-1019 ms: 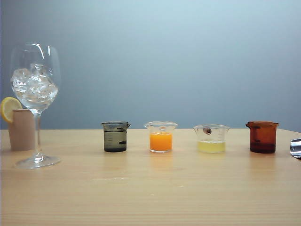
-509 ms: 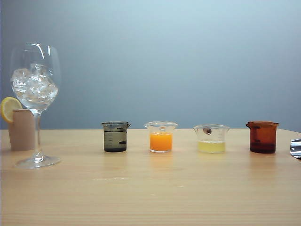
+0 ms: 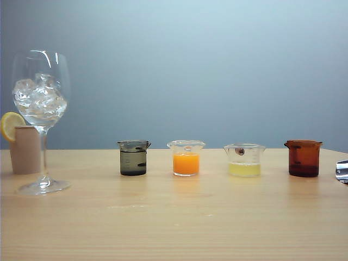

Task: Pick up the ice scoop on the desk filled with ice cubes, pour the ice into the goblet, and finally put the scoop back on the table.

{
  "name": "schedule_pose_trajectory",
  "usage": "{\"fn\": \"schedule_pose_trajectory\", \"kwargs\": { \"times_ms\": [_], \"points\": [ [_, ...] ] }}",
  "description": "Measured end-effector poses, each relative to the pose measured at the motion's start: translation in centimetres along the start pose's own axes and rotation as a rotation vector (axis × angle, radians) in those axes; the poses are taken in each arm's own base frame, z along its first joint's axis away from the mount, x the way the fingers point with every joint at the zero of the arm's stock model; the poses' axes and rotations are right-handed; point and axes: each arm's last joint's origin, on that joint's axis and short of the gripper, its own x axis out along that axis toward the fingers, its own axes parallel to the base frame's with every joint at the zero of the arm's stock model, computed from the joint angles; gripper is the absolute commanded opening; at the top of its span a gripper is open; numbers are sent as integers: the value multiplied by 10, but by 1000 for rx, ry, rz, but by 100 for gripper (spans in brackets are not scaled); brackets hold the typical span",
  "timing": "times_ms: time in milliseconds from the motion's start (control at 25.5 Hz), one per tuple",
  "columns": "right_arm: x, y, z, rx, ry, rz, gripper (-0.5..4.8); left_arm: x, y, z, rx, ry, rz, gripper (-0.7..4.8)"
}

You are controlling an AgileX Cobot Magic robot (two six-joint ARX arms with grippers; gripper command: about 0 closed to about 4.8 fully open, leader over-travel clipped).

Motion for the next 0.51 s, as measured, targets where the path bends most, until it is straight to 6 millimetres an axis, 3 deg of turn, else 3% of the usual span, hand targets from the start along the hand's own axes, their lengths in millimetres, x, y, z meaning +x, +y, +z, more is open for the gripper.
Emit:
{"fn": "schedule_pose_trajectory", "kwargs": {
  "times_ms": [274, 509],
  "points": [
    [-2, -1, -15, -7, 98, 19, -8, 0, 0, 0, 0, 0, 0, -2],
    [-2, -1, -17, -8, 115, 20, -8, 0, 0, 0, 0, 0, 0, -1]
  ]
}}
